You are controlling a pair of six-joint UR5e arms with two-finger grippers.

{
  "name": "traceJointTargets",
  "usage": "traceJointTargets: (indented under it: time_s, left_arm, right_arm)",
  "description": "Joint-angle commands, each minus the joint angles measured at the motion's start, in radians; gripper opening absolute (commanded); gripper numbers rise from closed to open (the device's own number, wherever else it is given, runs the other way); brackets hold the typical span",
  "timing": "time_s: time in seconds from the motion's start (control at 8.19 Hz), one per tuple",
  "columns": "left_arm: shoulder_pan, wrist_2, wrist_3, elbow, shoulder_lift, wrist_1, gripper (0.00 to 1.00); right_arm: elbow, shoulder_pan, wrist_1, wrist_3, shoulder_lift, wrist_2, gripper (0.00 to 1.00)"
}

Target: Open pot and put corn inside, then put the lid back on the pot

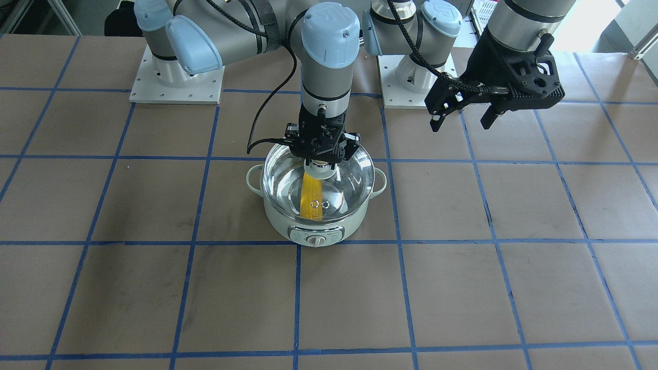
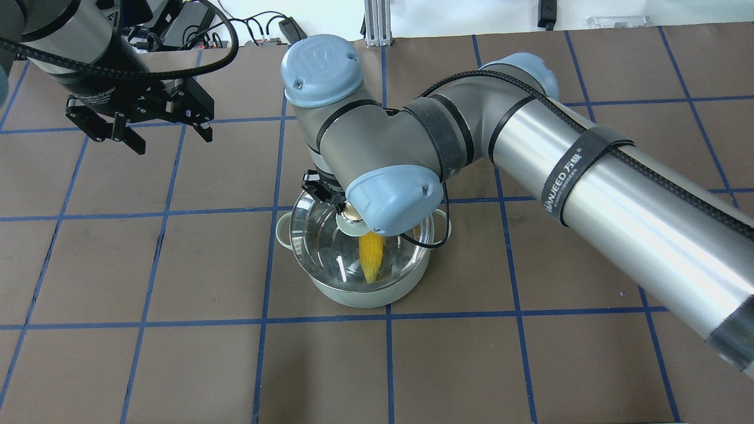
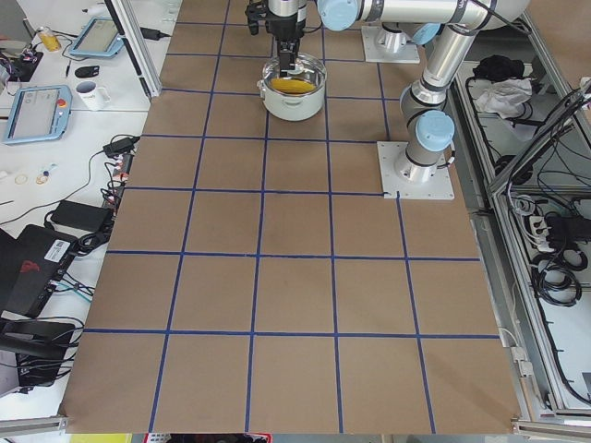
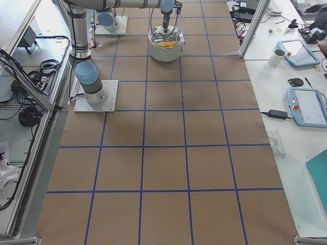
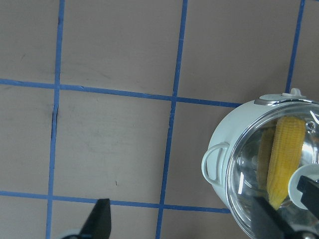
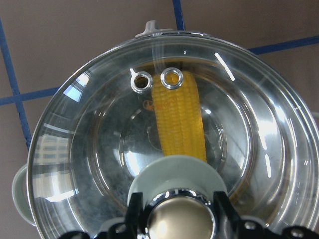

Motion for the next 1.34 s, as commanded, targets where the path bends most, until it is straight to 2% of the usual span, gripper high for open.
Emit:
traceJointTargets:
  time_s: [0.0, 0.49, 1.22]
  left_arm:
    - [0.0, 0.005, 0.006, -0.003, 0.0, 0.0, 1.0]
    - [0.0, -0.001, -0.005, -0.002, -0.008, 0.002, 1.0]
    - [0.0, -0.009, -0.011, 0.003, -0.014, 0.002, 1.0]
  right_arm:
    - [0.0, 0.0, 0.0, 0.0, 0.001, -0.002, 0.38]
    - [0.0, -0.002, 0.0, -0.001, 0.001, -0.002, 0.44]
    - [0.002, -0.006, 0.0, -0.017, 0.001, -0.003, 0.44]
